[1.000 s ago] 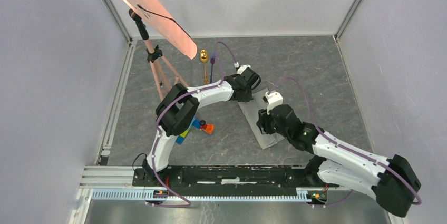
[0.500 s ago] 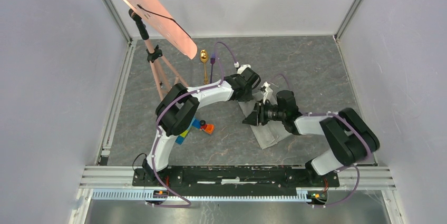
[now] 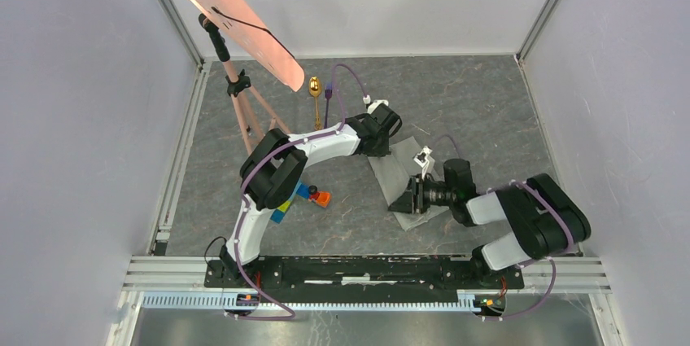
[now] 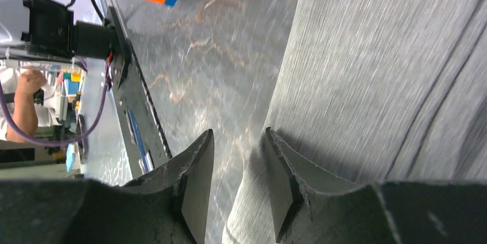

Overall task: Fold the napkin into a case and place the utensils inside
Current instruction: Smooth out the 2/3-rectangle-folded napkin at the center of the board, then fold the 2/3-rectangle-folded napkin at the center of the board.

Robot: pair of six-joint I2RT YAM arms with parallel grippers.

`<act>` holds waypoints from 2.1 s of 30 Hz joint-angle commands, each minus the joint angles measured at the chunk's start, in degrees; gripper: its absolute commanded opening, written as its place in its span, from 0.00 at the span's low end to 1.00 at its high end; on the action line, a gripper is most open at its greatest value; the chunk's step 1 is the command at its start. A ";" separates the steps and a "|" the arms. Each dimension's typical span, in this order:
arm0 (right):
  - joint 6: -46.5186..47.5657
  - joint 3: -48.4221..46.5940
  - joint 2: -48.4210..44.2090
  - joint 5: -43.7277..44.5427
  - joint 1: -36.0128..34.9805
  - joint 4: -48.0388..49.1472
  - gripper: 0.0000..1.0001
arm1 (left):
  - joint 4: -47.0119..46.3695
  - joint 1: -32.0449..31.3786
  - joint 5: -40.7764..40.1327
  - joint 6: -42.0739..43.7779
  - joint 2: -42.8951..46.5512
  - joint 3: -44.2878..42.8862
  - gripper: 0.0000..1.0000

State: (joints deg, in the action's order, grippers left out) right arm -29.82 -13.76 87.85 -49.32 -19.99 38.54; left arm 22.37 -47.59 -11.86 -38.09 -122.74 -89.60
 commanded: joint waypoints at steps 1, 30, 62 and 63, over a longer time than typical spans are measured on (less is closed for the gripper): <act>2.59 6.68 -6.72 -2.36 -0.12 -4.67 0.45 | 0.37 0.32 0.03 2.87 -1.46 1.09 0.02; 15.39 -0.43 -26.52 21.24 6.71 -42.40 0.28 | 8.00 -0.83 12.64 4.42 6.68 -2.12 0.27; 16.23 -4.72 -33.06 18.35 11.94 -53.56 0.72 | 4.94 -3.21 25.79 5.23 14.93 3.14 0.70; 15.60 -4.61 -32.10 20.43 12.65 -54.35 0.70 | 4.50 -4.29 25.78 4.41 15.87 4.50 0.71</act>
State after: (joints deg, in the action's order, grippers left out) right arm -18.65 -19.03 54.26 -29.28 -9.34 -6.28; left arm 32.36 -47.94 8.32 -27.70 -113.12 -89.49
